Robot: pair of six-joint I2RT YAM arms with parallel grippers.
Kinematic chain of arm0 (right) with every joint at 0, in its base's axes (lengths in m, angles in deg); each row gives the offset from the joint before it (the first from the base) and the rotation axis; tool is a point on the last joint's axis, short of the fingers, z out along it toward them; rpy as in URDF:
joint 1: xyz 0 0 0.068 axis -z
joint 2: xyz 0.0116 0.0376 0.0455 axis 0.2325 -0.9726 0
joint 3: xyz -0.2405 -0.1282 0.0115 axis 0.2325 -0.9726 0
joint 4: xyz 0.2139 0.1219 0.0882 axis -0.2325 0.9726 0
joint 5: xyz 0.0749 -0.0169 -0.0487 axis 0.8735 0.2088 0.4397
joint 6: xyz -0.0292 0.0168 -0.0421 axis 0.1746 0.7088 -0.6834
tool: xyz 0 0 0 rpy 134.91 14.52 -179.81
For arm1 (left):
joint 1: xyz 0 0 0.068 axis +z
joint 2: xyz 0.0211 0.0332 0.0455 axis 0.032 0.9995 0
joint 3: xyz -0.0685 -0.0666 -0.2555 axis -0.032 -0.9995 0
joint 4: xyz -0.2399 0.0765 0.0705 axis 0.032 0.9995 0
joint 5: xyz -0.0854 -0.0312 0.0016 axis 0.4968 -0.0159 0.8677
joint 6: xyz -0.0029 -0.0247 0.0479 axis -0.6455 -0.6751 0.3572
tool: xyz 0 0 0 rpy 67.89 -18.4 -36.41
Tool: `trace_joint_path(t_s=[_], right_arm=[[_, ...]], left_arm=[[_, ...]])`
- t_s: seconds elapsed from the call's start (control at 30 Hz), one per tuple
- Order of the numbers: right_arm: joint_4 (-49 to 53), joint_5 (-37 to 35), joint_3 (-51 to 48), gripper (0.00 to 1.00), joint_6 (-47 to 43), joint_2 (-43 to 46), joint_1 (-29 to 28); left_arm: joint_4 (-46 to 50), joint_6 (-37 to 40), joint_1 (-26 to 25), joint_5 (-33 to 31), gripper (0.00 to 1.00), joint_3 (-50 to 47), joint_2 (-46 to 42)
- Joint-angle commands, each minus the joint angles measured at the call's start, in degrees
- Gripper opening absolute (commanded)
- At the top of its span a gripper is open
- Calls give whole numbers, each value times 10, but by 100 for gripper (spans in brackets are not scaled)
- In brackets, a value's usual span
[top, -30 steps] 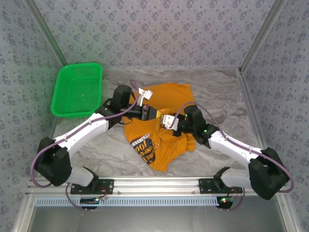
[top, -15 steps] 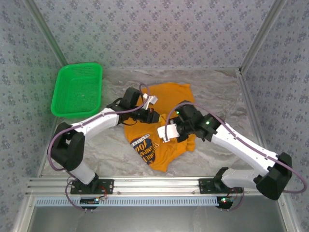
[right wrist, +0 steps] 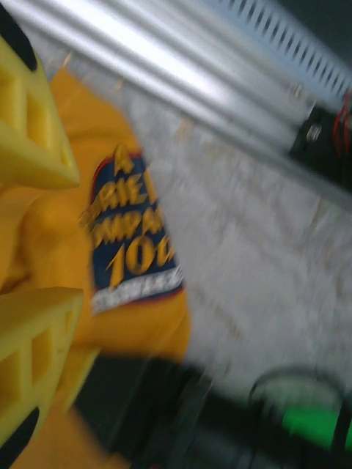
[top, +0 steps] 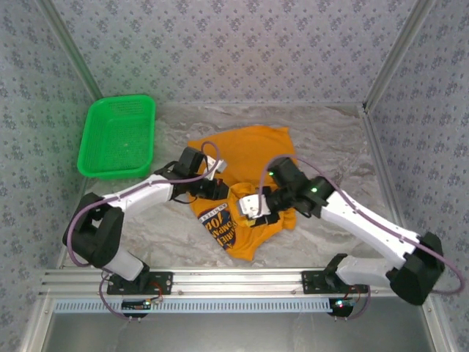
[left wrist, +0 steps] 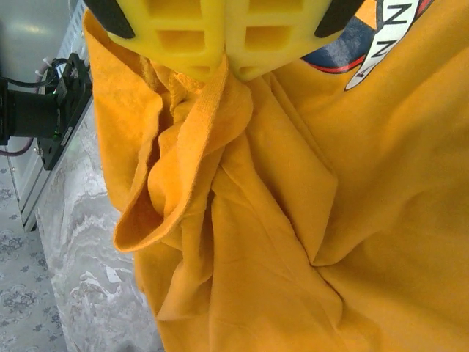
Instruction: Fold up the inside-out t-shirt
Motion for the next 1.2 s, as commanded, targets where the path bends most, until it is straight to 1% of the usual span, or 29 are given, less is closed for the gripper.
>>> trace_joint_path(t_s=[0.0, 0.1, 0.13, 0.2, 0.27, 0.3, 0.33, 0.43, 0.47, 0.53, 0.6, 0.67, 0.77, 0.83, 0.93, 1.0, 1.07, 1.13, 1.17], right_arm=[[-34, -82, -33, 43, -41, 1, 12], [3, -96, -21, 43, -66, -25, 11], [3, -98, -22, 43, -71, -34, 4], [-13, -127, -26, 43, -85, -50, -17], [-29, -152, -27, 43, -90, -69, -30], [-25, -151, -21, 43, -87, -81, -31], [-9, -146, -14, 43, -89, -93, -29], [6, -168, -15, 43, -95, -122, -31], [5, -179, -21, 40, -98, -128, -36], [5, -197, -29, 25, -101, -143, -43], [25, -222, -30, 0, -110, -159, -53], [41, -234, -25, 0, -109, -157, -62], [27, -243, -37, 0, -104, -101, -77], [14, -217, -52, 0, -99, -28, -80], [19, -178, -67, 0, -99, 47, -88], [28, -169, -68, 0, -96, 61, -104], [25, -161, -70, 0, -88, 57, -123], [10, -160, -74, 0, -82, 42, -141], [-15, -152, -77, 0, -73, 29, -149]], left_arm=[[-7, 20, -1, 12, 0, -6, -31], [-6, 22, -1, 19, 0, -8, -41], [-7, 21, -2, 22, 0, -9, -43], [-10, 21, -3, 33, 0, -9, -43], [-33, 15, -3, 62, 0, -15, -40], [-54, 5, -3, 79, 1, -23, -38], [-66, -3, -3, 84, 1, -27, -36], [-70, -14, -3, 61, 1, -38, -36], [-73, -16, -3, 53, 1, -42, -37], [-75, -18, -3, 46, 1, -48, -38], [-66, -16, -3, 36, 1, -47, -36], [-47, -8, -3, 17, 1, -45, -39], [-26, 9, -4, -30, 1, -45, -55], [-7, 24, -4, -73, 2, -41, -62], [6, 35, -5, -107, 2, -34, -58], [1, 34, -4, -123, 2, -36, -58], [-5, 35, -5, -129, 3, -38, -59], [-2, 39, -4, -140, 3, -35, -58], [2, 44, -4, -154, 4, -35, -59]])
